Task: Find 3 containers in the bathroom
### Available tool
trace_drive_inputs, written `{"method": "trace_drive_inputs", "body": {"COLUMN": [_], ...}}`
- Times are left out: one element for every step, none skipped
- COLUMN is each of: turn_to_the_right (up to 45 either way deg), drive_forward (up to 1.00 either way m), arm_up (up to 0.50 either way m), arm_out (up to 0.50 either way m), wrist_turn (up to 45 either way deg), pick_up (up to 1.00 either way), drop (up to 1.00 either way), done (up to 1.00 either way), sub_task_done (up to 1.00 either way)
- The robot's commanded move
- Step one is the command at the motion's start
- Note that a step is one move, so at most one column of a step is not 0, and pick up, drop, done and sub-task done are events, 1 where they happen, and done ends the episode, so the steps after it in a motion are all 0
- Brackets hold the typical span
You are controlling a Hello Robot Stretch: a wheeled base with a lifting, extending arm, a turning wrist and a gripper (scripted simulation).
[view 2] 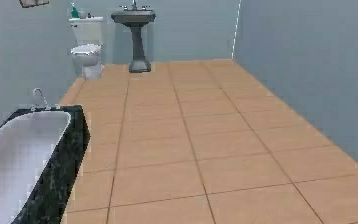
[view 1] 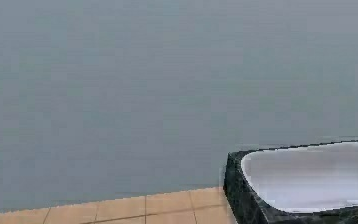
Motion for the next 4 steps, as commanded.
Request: {"method": "trace_drive_inputs", "body": {"turn_to_the_right": [-45.0,-27.0,0.0,-12.0], "drive_forward": [0.0,0.0,1.0,0.0], "arm_up": [0.0,0.0,0.0,0.0], "arm_out": [0.0,0.0,0.0,0.0], "wrist_turn": [0.0,0.0,0.0,0.0], "pick_up": [0.0,0.0,0.0,0.0], "drop": [0.0,0.0,0.0,0.0], "done": [0.0,0.0,0.0,0.0], "sub_task_done": [0.0,0.0,0.0,0.0]}}
